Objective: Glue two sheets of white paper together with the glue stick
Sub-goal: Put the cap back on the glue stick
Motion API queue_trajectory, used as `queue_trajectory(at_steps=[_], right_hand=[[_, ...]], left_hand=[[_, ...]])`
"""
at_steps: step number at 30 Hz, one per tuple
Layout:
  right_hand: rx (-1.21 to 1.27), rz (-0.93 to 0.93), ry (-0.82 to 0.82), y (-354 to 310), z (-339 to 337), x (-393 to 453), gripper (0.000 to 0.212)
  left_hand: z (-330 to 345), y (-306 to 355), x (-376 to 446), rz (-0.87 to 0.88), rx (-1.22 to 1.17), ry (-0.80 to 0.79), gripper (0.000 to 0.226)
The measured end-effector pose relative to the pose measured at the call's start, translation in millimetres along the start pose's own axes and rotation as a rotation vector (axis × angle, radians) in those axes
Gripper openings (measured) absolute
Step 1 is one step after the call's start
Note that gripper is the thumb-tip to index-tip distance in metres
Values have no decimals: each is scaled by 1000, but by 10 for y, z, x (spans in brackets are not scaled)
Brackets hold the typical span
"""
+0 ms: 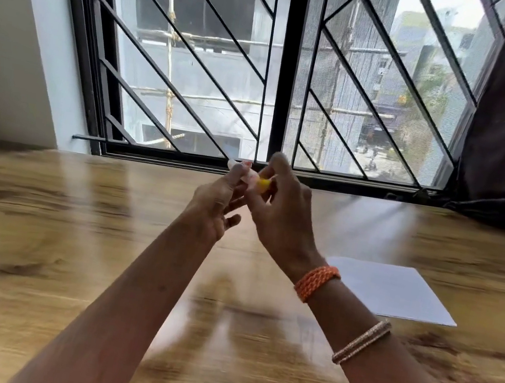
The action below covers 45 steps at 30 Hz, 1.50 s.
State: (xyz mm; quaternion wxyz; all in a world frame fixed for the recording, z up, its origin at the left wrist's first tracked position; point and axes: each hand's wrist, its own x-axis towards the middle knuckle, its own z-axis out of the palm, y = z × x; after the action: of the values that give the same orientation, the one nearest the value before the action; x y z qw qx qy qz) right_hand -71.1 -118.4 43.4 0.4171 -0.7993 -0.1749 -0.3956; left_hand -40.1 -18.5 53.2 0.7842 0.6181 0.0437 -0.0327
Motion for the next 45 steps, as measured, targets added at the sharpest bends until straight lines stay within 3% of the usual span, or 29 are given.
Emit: queue_trajectory(at_steps=[2, 5, 7, 11, 15, 18, 21, 23, 26, 28, 31, 34, 37, 40, 42, 45], right_hand=[[-396, -297, -30, 0, 18, -39, 17], [-460, -329, -32, 28, 26, -43, 22], [-221, -173, -8, 31, 20, -53, 8], [483, 401, -6, -26, 27, 31, 16], [976, 819, -39, -35, -15, 97, 9], [1127, 920, -14, -5, -32, 139, 17], [1205, 876, 26, -22, -6, 131, 14], [1046, 685, 38, -50, 10, 101, 14], [227, -10, 65, 34, -8, 22, 10], [-150, -314, 62, 133, -29, -4, 12], [-125, -282, 69, 179, -39, -9, 13], [354, 150, 48, 61, -21, 49, 18], [902, 620, -85, 9, -59, 102, 8], [1025, 836, -121, 12, -87, 90, 7], [702, 630, -24, -6, -35, 37, 13], [-253, -139, 79, 95, 17, -76, 12]], left_hand=[[-30, 16, 2, -21, 44, 45, 29], [-69, 18, -17, -41, 88, 40, 34], [-59, -1, -15, -22, 33, -42, 36], [-3, -2, -17, 43, -163, -308, 47], [-27, 44, 4, 113, -305, -398, 36], [-43, 46, 2, 160, -311, -485, 30], [-7, 27, -24, 167, -348, -476, 25], [11, 29, -22, 173, -349, -410, 20], [9, 43, 5, 189, -276, -303, 22], [5, 27, 9, 171, -203, -264, 27], [0, -13, 0, 116, -179, -259, 20], [-16, -13, 5, 114, -212, -314, 24], [-25, 19, -2, 119, -252, -361, 20], [-22, 1, -6, 108, -159, -272, 18], [-21, -17, 5, 61, -103, -183, 21], [-31, -35, 8, -28, -61, -92, 29]])
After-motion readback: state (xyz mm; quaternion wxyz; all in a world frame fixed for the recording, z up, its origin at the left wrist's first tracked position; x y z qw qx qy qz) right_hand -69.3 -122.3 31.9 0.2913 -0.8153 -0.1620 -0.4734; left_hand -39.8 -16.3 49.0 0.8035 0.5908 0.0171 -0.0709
